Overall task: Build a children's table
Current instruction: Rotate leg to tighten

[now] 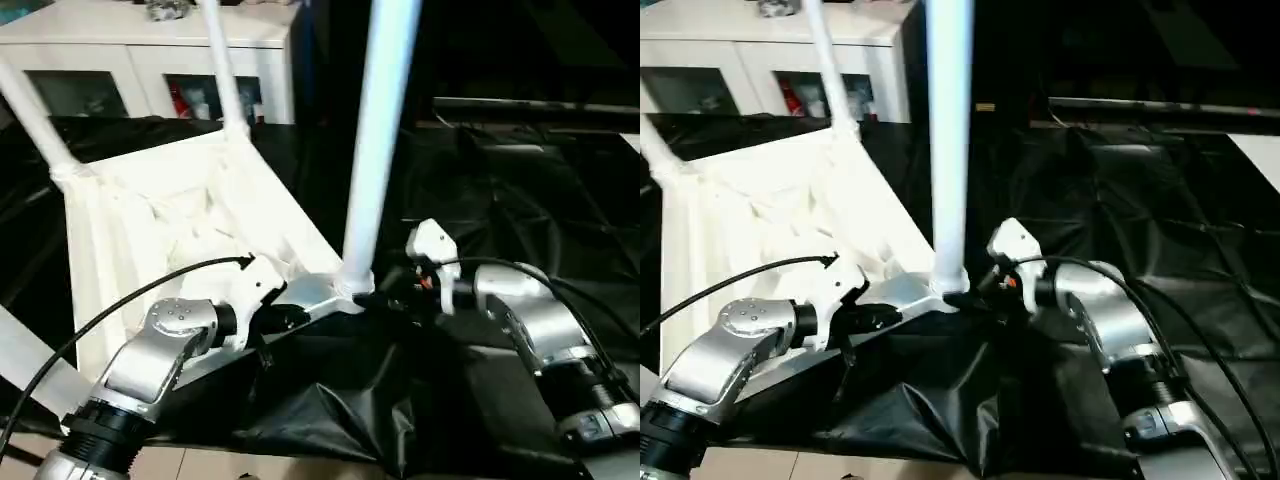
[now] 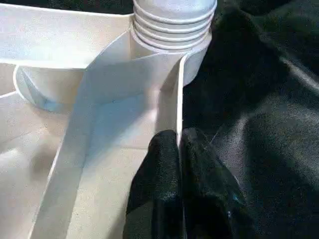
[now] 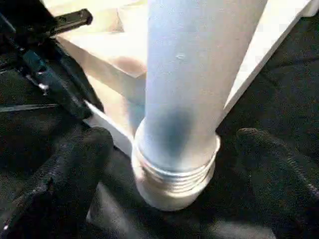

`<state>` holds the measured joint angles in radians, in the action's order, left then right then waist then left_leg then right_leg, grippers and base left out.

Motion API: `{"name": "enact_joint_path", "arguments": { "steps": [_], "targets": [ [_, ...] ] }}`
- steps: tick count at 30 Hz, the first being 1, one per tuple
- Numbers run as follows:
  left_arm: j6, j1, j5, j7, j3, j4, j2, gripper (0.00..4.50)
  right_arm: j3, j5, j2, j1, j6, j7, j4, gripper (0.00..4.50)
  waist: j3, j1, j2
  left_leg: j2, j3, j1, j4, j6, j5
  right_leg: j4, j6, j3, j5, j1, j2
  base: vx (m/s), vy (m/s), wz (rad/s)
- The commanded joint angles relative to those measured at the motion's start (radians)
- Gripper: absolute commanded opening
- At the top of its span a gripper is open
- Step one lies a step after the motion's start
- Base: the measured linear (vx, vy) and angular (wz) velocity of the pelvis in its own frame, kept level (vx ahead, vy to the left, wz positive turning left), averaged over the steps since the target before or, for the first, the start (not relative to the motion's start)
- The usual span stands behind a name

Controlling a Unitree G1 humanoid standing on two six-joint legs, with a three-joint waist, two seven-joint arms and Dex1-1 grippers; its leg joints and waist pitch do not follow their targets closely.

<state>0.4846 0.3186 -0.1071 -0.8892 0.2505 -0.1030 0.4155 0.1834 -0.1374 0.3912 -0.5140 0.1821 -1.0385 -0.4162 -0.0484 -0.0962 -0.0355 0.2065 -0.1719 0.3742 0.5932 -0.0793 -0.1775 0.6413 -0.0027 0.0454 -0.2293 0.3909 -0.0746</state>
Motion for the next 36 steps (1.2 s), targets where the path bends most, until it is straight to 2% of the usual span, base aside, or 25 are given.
{"name": "enact_joint_path", "arguments": {
  "steps": [1, 9, 12, 14, 16, 18, 19, 21, 24, 25, 30, 34, 35, 36],
  "targets": [
    [0.025, -0.029, 0.008, -0.011, 0.031, -0.026, 0.012, 0.00, -0.007, 0.010, -0.001, -0.012, -0.015, 0.011, -0.015, 4.40, 0.062, -0.006, 0.011, 0.015, 0.002, -0.007, -0.062, 0.050, -0.143, -0.079, -0.227, -0.034, -0.055, -0.044, -0.051, 0.000, 0.000, 0.00],
    [0.019, -0.026, 0.008, -0.017, 0.034, -0.028, 0.012, 0.00, 0.019, 0.047, -0.037, -0.047, -0.033, 0.060, -0.102, 4.40, 0.061, -0.004, 0.012, 0.013, 0.002, -0.007, -0.063, 0.040, -0.159, -0.080, -0.229, -0.034, -0.073, -0.045, -0.052, 0.000, 0.000, 0.00],
    [0.020, -0.026, 0.008, -0.017, 0.037, -0.027, 0.014, 0.00, 0.014, 0.050, -0.057, -0.060, -0.055, 0.079, -0.131, 4.07, 0.062, -0.004, 0.015, 0.014, 0.002, -0.006, -0.063, 0.040, -0.154, -0.078, -0.227, -0.034, -0.066, -0.045, -0.053, 0.000, 0.000, 0.00],
    [0.021, -0.027, 0.008, -0.017, 0.037, -0.026, 0.015, 0.00, -0.001, 0.044, -0.076, -0.071, -0.074, 0.096, -0.154, 4.02, 0.063, -0.004, 0.014, 0.015, 0.002, -0.007, -0.063, 0.041, -0.151, -0.077, -0.231, -0.034, -0.053, -0.044, -0.053, 0.000, 0.000, 0.00],
    [0.021, -0.028, 0.008, -0.017, 0.037, -0.026, 0.017, 0.00, -0.002, 0.044, -0.083, -0.075, -0.080, 0.093, -0.163, 3.68, 0.062, -0.003, 0.015, 0.015, 0.002, -0.008, -0.064, 0.040, -0.158, -0.078, -0.231, -0.034, -0.053, -0.044, -0.052, 0.000, 0.000, 0.00],
    [0.021, -0.029, 0.008, -0.018, 0.037, -0.026, 0.018, 0.00, 0.001, 0.045, -0.085, -0.078, -0.085, 0.090, -0.172, 3.62, 0.062, -0.004, 0.015, 0.015, 0.002, -0.007, -0.065, 0.038, -0.163, -0.078, -0.228, -0.034, -0.060, -0.045, -0.053, 0.000, 0.000, 0.00],
    [0.021, -0.030, 0.007, -0.018, 0.036, -0.026, 0.020, 0.00, 0.007, 0.049, -0.086, -0.080, -0.094, 0.086, -0.184, 3.54, 0.062, -0.003, 0.019, 0.015, 0.002, -0.006, -0.065, 0.040, -0.163, -0.078, -0.226, -0.035, -0.061, -0.046, -0.053, 0.000, 0.000, 0.00],
    [0.021, -0.031, 0.007, -0.018, 0.035, -0.026, 0.021, 0.00, 0.009, 0.051, -0.087, -0.082, -0.099, 0.085, -0.190, 3.27, 0.060, -0.002, 0.017, 0.015, 0.002, -0.008, -0.066, 0.037, -0.174, -0.081, -0.226, -0.034, -0.084, -0.044, -0.054, 0.000, 0.000, 0.00],
    [0.017, -0.032, 0.008, -0.018, 0.033, -0.030, 0.024, 0.00, 0.008, 0.054, -0.089, -0.084, -0.107, 0.084, -0.200, 3.14, 0.060, -0.002, 0.018, 0.016, 0.002, -0.008, -0.067, 0.034, -0.178, -0.081, -0.220, -0.035, -0.092, -0.044, -0.054, 0.000, 0.000, 0.00],
    [0.017, -0.034, 0.008, -0.017, 0.033, -0.029, 0.026, 0.00, 0.008, 0.056, -0.091, -0.086, -0.114, 0.083, -0.208, 2.90, 0.060, -0.001, 0.018, 0.016, 0.003, -0.008, -0.067, 0.034, -0.178, -0.081, -0.222, -0.035, -0.086, -0.043, -0.054, 0.000, 0.000, 0.00],
    [0.021, -0.034, 0.010, -0.011, 0.030, -0.032, 0.027, 0.00, 0.002, 0.058, -0.105, -0.086, -0.124, 0.099, -0.232, 2.78, 0.060, 0.001, 0.019, 0.015, 0.003, -0.006, -0.068, 0.033, -0.180, -0.080, -0.224, -0.035, -0.085, -0.044, -0.054, 0.000, 0.000, 0.00],
    [0.029, -0.013, 0.025, 0.039, 0.022, -0.066, 0.000, 0.00, -0.018, 0.071, -0.138, -0.083, -0.120, 0.203, -0.272, 2.75, 0.053, 0.005, 0.018, 0.014, 0.003, -0.010, -0.074, 0.019, -0.222, -0.090, -0.212, -0.036, -0.168, -0.039, -0.055, 0.000, 0.000, 0.00],
    [0.033, 0.029, 0.054, 0.115, 0.020, -0.126, -0.047, 0.00, -0.055, 0.072, -0.196, -0.079, -0.095, 0.358, -0.307, 2.75, 0.050, 0.007, 0.019, 0.015, 0.005, -0.014, -0.079, 0.002, -0.253, -0.096, -0.195, -0.037, -0.232, -0.037, -0.056, 0.000, 0.000, 0.00],
    [0.034, 0.047, 0.062, 0.144, 0.019, -0.152, -0.069, 0.00, -0.073, 0.066, -0.220, -0.078, -0.076, 0.416, -0.318, 2.75, 0.048, 0.007, 0.018, 0.015, 0.003, -0.019, -0.081, -0.005, -0.269, -0.100, -0.190, -0.038, -0.261, -0.033, -0.056, 0.000, 0.000, 0.00]
  ]
}}
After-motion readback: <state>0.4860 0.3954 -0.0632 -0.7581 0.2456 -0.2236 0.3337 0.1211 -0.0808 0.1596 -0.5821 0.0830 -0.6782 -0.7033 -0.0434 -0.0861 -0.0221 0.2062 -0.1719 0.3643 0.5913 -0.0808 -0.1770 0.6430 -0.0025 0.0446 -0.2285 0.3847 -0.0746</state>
